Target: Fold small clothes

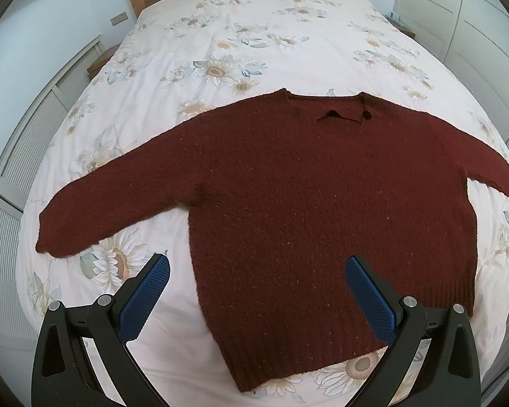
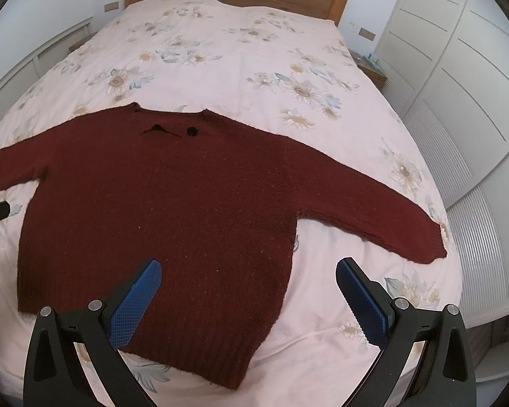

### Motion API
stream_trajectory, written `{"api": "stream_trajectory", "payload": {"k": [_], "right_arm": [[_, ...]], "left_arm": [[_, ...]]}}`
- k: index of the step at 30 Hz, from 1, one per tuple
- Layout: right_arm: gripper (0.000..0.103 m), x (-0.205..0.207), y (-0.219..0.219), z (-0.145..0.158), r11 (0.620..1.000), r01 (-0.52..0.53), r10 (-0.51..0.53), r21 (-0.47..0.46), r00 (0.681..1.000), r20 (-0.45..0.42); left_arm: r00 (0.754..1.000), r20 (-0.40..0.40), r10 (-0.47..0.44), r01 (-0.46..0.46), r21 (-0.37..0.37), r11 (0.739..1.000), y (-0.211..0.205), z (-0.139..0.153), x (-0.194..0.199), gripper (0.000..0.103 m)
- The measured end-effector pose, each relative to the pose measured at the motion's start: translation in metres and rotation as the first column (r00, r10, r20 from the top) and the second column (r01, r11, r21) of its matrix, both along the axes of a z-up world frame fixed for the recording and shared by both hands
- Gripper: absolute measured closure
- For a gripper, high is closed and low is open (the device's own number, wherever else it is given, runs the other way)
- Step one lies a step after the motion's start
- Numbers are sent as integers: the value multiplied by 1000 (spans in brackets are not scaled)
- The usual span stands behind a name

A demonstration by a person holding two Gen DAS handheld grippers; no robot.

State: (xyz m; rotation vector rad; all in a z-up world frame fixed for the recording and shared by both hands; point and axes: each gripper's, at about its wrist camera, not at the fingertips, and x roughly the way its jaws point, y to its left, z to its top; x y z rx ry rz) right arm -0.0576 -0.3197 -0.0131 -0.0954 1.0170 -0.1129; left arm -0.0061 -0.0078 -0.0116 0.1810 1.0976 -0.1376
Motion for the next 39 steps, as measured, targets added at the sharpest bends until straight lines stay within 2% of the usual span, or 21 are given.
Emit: {"api": "stream_trajectory", "payload": {"k": [4,8,13,16,21,24,28,30,34,37,39], "right_arm": [[0,4,-5,-3,1000,17,-17,-5,1000,5],[0,14,-29,-5,998,60,-60,10,998,22],[0,30,-92,-6,985,172,-173,22,983,57],[0,43,-149,-11,962,271,-273,34,959,78],[0,56,-237,-36,901,426,-431,78,900,60],[0,59,-286,-61,850,513,-519,121,854,24],[0,60,-337,-105,766,611,-612,199,788,-68],[0,61,-357,-128,727,650,-643,221,757,-113],[0,63,-377,-167,664,719,-690,206,695,-204],[0,60,-388,-180,613,739,-712,279,670,-210],[0,60,-394,-182,595,747,-722,298,659,-209]], "left_arm": [[1000,-5,1,-1,11,1000,-1,-4,3,1],[1000,-7,-12,12,-2,1000,-3,-6,11,1],[1000,3,-30,30,2,1000,-8,-8,29,1],[999,9,-39,39,2,999,-12,-8,45,1],[998,8,-57,57,-2,998,-19,-14,77,1],[998,-9,-69,69,-23,997,-22,-21,94,1],[997,-38,-70,69,-5,998,-26,-37,108,1],[995,-63,-72,72,-2,997,-27,-49,112,1],[992,-103,-69,70,3,998,-24,-71,116,1],[991,-124,-58,60,11,998,-19,-80,118,1],[990,-132,-50,53,22,998,-13,-84,119,1]]}}
